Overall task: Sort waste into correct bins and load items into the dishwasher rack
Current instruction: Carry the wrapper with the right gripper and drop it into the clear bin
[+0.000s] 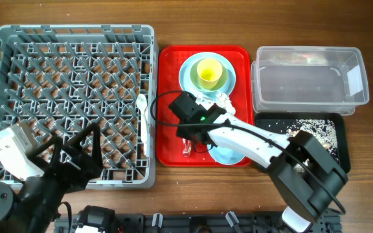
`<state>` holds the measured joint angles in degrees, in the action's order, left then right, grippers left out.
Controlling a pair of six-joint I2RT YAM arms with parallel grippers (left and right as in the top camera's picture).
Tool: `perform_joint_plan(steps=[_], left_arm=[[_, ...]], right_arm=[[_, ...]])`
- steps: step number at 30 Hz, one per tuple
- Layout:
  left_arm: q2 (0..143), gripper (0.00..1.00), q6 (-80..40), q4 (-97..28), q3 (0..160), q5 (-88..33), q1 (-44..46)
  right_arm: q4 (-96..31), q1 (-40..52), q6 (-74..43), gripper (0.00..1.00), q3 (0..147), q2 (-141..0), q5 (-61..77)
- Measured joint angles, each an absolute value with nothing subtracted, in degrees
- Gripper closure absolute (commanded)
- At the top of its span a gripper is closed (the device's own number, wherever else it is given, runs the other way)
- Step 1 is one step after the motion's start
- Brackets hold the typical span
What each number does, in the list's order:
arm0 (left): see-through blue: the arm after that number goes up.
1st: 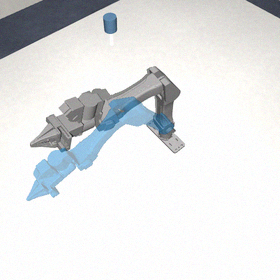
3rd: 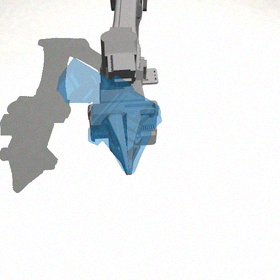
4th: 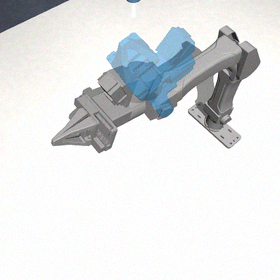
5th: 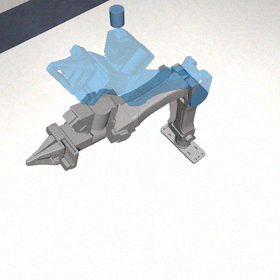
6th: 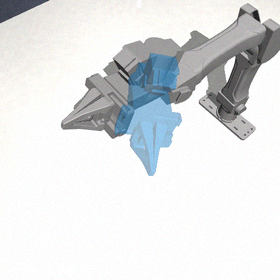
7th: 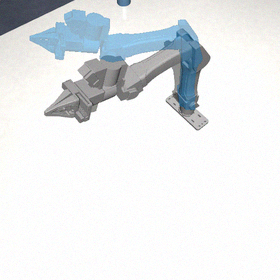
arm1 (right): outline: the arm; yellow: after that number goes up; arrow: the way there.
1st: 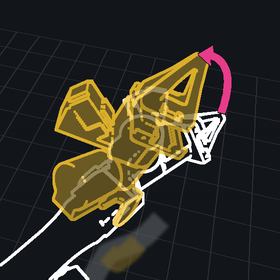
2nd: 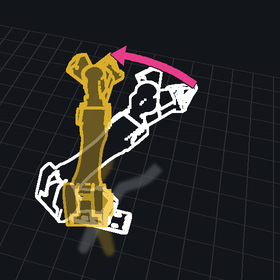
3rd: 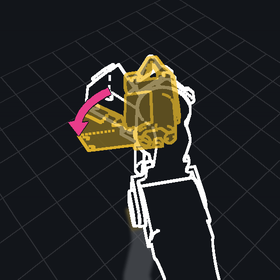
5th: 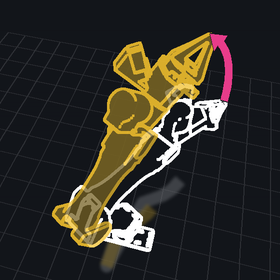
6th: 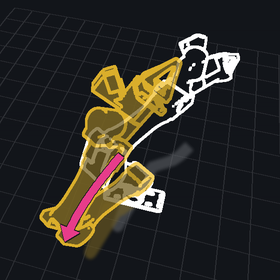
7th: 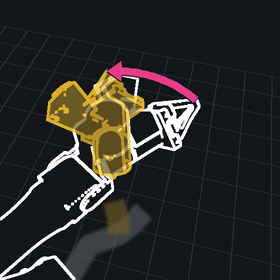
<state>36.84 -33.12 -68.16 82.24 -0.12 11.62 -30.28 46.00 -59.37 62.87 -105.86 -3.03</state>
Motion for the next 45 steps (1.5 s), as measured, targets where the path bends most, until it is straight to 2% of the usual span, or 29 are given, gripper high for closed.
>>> perform_joint_plan(steps=[4, 5, 7, 8, 18, 24, 28, 37, 44, 45], left_arm=[[36.84, 0.0, -33.12, -68.16, 82.24, -0.12, 11.62], [36.84, 0.0, -33.12, -68.18, 82.24, -0.12, 11.62], [36.84, 0.0, -33.12, -68.16, 82.24, -0.12, 11.62], [36.84, 0.0, -33.12, -68.16, 82.24, -0.12, 11.62], [36.84, 0.0, -33.12, -68.16, 82.24, -0.12, 11.62], [36.84, 0.0, -33.12, -68.16, 82.24, -0.12, 11.62], [36.84, 0.0, -33.12, -68.16, 82.24, -0.12, 11.62], [36.84, 0.0, -33.12, -68.16, 82.24, -0.12, 11.62], [36.84, 0.0, -33.12, -68.18, 82.24, -0.12, 11.62], [36.84, 0.0, -33.12, -68.16, 82.24, -0.12, 11.62]], right_arm=[[-29.47, 46.0, -59.35, 0.56, 63.09, -107.09, -3.05], [-28.91, 46.0, -59.35, 0.63, 63.22, -107.35, -3.05], [-27.9, 46.0, -59.61, 0.87, 63.64, -107.83, -3.03], [-27.66, 46.0, -59.4, 0.96, 63.7, -108.01, -3.03], [-33.47, 43.79, -51.22, 0.96, 66.74, -108.2, 0.36], [-35.16, 37.08, -45.82, 0.96, 68.82, -96.66, -1.43], [-35.83, 26.22, -44.58, 0.96, 70.35, -88.49, -5.69], [-37.63, 1.34, -45.08, 0.96, 70.43, -88.09, -7.27], [-34.37, -7.94, -47.55, 0.95, 68.01, -88.12, -7.11], [-34.02, -8.36, -47.75, 0.9, 67.57, -88.25, -7.09]])
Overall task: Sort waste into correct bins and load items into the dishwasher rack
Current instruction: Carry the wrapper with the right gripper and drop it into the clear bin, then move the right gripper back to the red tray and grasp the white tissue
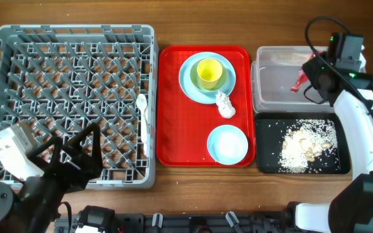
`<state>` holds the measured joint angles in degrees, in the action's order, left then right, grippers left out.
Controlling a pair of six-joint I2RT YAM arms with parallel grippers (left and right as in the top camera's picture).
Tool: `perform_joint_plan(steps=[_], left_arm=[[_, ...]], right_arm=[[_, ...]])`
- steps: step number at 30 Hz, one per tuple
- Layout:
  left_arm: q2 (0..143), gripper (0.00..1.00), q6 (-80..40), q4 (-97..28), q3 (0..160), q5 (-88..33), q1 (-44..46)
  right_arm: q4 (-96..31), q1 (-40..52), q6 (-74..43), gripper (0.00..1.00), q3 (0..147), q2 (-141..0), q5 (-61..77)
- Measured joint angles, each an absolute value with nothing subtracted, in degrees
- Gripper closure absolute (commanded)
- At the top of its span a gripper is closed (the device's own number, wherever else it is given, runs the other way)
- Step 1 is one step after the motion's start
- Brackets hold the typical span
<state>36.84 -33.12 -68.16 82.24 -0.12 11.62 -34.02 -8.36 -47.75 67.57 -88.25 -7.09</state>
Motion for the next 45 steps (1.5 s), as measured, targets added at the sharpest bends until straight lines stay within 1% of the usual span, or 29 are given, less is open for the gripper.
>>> perform_joint_plan(steps=[1, 3, 4, 5, 6, 7, 11, 13, 15, 16, 18, 21, 23, 25, 28, 31, 33, 35, 39, 45], left_arm=[[36.84, 0.0, -33.12, -68.16, 82.24, -0.12, 11.62], [36.84, 0.0, -33.12, -68.16, 82.24, -0.12, 11.62], [36.84, 0.0, -33.12, -68.16, 82.24, -0.12, 11.62], [36.84, 0.0, -33.12, -68.18, 82.24, -0.12, 11.62], [36.84, 0.0, -33.12, -68.16, 82.24, -0.12, 11.62], [36.84, 0.0, -33.12, -68.16, 82.24, -0.12, 11.62], [36.84, 0.0, -33.15, -68.16, 82.24, -0.12, 11.62], [36.84, 0.0, -33.12, -68.16, 82.24, -0.12, 11.62], [36.84, 0.0, -33.12, -68.16, 82.24, -0.12, 11.62], [36.84, 0.0, -33.12, -68.16, 82.24, -0.12, 11.62], [36.84, 0.0, -33.15, -68.16, 82.24, -0.12, 11.62], [36.84, 0.0, -33.12, -68.16, 82.24, -0.12, 11.62], [36.84, 0.0, -33.12, -68.18, 82.24, -0.12, 11.62], [36.84, 0.0, -33.12, -68.16, 82.24, -0.12, 11.62], [36.84, 0.0, -33.12, -68.16, 82.24, -0.12, 11.62], [36.84, 0.0, -33.12, -68.16, 82.24, -0.12, 11.62], [36.84, 0.0, -33.12, -68.16, 82.24, -0.12, 11.62], [36.84, 0.0, -33.12, -68.18, 82.24, -0.12, 11.62], [36.84, 0.0, -33.12, -68.16, 82.24, -0.12, 11.62], [36.84, 0.0, -33.12, -68.18, 82.24, -0.12, 11.62]], right_arm=[[-33.5, -8.47, -47.77, 0.82, 67.37, -88.42, -7.09], [-31.77, -8.56, -48.01, 0.72, 67.16, -88.97, -7.05], [-30.92, -8.56, -47.64, 0.56, 67.11, -89.27, -7.03], [-30.48, -8.56, -47.53, 0.45, 67.09, -89.43, -7.05], [-30.3, -8.56, -47.51, 0.4, 67.09, -89.47, -7.01], [-30.15, -8.56, -47.51, 0.31, 67.09, -89.47, -7.03], [-29.85, -8.56, -46.09, 0.22, 67.09, -89.47, -6.87], [-29.54, -8.58, -43.64, 0.21, 67.09, -89.47, -5.93], [-29.5, -8.67, -38.61, 0.21, 67.09, -89.34, -1.78], [-29.54, -8.67, -37.12, 0.23, 67.09, -89.19, -0.16], [-29.78, -8.67, -32.49, 0.3, 67.09, -88.05, 6.5], [-31.29, -7.81, -27.09, 0.32, 67.11, -83.92, 17.12], [-33.06, -5.17, -25.17, 0.33, 67.11, -80.66, 20.01], [-35.03, 0.16, -23.49, 0.33, 67.24, -77.82, 20.78], [-37.28, 9.58, -21.74, 0.31, 67.33, -76.69, 18.76], [-39.9, 21.02, -20.36, 0.23, 67.31, -77.78, 12.25], [-42.28, 26.57, -19.51, 0.17, 67.31, -79.18, 6.46], [-43.62, 31.33, -18.96, 0.13, 67.31, -82.17, -0.03], [-43.81, 33.39, -17.8, 0.12, 67.31, -89.73, -8.51], [-43.55, 33.23, -14.76, 0.12, 67.31, -101.58, -12.25]])
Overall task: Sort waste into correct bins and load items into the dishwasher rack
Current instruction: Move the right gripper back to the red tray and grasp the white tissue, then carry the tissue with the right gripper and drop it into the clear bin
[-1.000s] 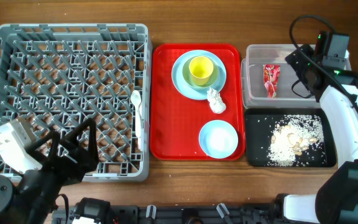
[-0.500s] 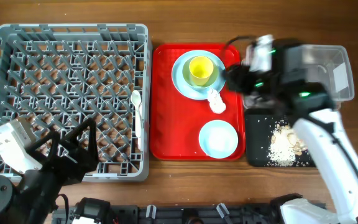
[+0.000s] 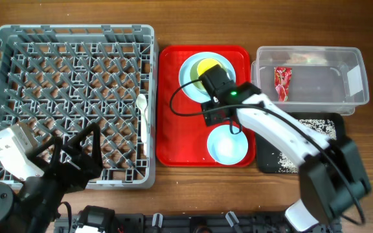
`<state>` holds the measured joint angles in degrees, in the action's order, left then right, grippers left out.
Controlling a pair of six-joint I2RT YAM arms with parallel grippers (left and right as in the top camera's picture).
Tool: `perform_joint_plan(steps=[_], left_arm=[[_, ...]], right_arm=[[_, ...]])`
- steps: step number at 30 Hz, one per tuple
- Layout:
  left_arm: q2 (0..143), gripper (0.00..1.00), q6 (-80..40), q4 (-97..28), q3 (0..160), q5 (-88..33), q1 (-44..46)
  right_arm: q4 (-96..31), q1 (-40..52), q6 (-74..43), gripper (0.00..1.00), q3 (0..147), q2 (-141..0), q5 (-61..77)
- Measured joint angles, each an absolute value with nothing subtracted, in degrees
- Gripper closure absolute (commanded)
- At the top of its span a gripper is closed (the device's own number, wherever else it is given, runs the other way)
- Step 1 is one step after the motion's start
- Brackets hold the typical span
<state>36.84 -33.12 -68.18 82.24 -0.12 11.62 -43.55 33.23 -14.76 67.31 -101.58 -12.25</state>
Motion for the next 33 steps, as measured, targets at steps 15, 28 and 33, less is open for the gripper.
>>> perform_joint_plan(steps=[15, 28, 33], left_arm=[[36.84, 0.0, -33.12, -68.16, 82.24, -0.12, 11.62], [36.84, 0.0, -33.12, -68.16, 82.24, -0.12, 11.62], [36.84, 0.0, -33.12, -68.16, 82.24, -0.12, 11.62]], right_arm=[[-44.21, 33.21, -13.39, 0.9, 68.86, -109.75, -14.24], [-42.35, 19.2, -17.41, 0.95, 73.89, -83.46, -25.1], [-40.71, 5.21, -18.94, 0.71, 71.9, -85.67, -24.56]])
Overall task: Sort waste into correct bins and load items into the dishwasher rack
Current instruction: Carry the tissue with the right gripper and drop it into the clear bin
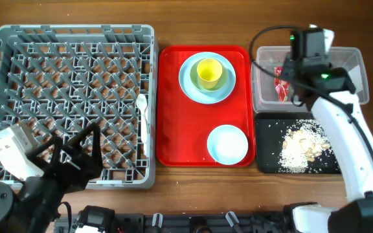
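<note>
My right gripper (294, 72) hangs over the left part of the clear plastic bin (351, 87); its fingers are hidden under the wrist, and no tissue shows. A red wrapper (280, 87) lies in that bin. On the red tray (173, 129) stand a light blue plate (190, 84) with a yellow cup (209, 71) on it, and a small light blue bowl (227, 144). A white spoon (142, 113) lies at the right side of the grey dishwasher rack (70, 39). My left gripper (70, 152) rests open over the rack's front left corner.
A black tray (264, 162) holding pale food scraps (303, 145) sits in front of the clear bin. The right arm's white links reach from the front right edge across the black tray. Bare wood lies in front of the red tray.
My right gripper has moved from the red tray, where it stood over the white crumpled tissue, to above the clear bin. The tissue is gone from the tray.
My right gripper was first down at a red wrapper on the tray's front left. Then it held the wrapper over the clear bin. Then the wrapper lay in the bin and the gripper stood at the tissue. Now the gripper is over the bin again.
</note>
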`<state>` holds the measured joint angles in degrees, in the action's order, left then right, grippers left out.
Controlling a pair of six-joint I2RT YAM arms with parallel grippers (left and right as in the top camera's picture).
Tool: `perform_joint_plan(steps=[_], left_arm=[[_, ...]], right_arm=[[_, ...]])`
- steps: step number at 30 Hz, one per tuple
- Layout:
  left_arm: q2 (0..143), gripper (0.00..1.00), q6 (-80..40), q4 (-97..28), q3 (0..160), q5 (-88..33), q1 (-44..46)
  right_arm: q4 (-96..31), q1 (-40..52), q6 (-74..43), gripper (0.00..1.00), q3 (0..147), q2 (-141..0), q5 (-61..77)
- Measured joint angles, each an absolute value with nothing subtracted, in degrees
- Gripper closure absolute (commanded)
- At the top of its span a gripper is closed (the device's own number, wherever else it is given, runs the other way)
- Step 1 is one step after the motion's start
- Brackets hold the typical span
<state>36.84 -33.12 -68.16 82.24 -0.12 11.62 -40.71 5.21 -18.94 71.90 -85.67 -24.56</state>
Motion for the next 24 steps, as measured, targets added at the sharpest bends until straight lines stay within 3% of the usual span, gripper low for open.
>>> perform_joint_plan(steps=[2, 4, 8, 16, 24], left_arm=[[36.84, 0.0, -33.12, -68.16, 82.24, -0.12, 11.62], [36.84, 0.0, -33.12, -68.18, 82.24, -0.12, 11.62], [36.84, 0.0, -33.12, -68.16, 82.24, -0.12, 11.62], [36.84, 0.0, -33.12, -68.16, 82.24, -0.14, 11.62], [36.84, 0.0, -33.12, -68.14, 82.24, -0.12, 11.62]], right_arm=[[-39.03, 1.15, -18.83, 0.5, 71.29, -88.36, -21.89], [-37.6, -2.74, -19.03, 0.21, 70.83, -91.77, -19.05], [-37.01, -7.03, -19.35, 0.03, 70.13, -95.66, -14.44], [-42.52, -8.14, -18.74, 0.0, 69.91, -92.51, -10.02], [-55.27, -8.14, -18.52, 0.0, 72.93, -64.71, -3.49]])
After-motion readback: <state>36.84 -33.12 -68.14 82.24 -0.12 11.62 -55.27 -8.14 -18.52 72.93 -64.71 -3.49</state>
